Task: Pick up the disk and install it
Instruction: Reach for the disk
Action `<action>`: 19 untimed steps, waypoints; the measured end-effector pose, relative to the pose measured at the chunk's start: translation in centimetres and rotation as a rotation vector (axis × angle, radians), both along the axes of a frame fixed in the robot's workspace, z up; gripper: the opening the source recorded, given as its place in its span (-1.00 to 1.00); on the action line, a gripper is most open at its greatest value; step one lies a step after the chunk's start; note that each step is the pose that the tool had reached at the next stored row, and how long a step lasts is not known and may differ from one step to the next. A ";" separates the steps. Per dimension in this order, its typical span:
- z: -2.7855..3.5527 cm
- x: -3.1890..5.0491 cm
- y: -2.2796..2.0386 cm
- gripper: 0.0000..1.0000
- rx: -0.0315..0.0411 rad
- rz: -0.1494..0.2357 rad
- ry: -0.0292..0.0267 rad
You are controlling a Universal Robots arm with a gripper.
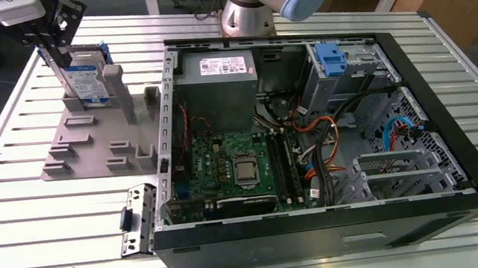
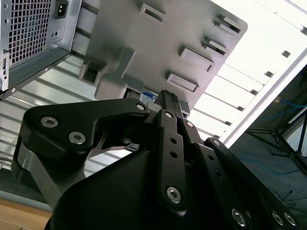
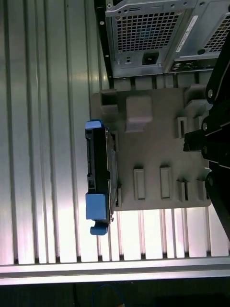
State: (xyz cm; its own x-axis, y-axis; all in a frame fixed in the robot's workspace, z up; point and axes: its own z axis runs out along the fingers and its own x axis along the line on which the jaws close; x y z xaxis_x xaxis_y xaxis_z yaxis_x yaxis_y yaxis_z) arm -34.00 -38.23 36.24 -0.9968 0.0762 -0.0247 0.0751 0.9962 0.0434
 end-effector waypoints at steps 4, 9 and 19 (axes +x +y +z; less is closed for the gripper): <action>-0.15 -0.15 0.05 -0.80 -0.0001 0.000 0.0001; -0.35 -0.35 0.09 -0.80 0.0000 0.000 0.0000; -0.79 -0.82 0.25 -0.80 0.0000 0.000 0.0000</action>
State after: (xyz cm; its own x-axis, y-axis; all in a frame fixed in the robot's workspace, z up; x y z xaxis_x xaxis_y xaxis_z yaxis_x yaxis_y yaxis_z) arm -34.82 -37.98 35.44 -0.9968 0.0762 -0.0247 0.0751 0.9962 0.0434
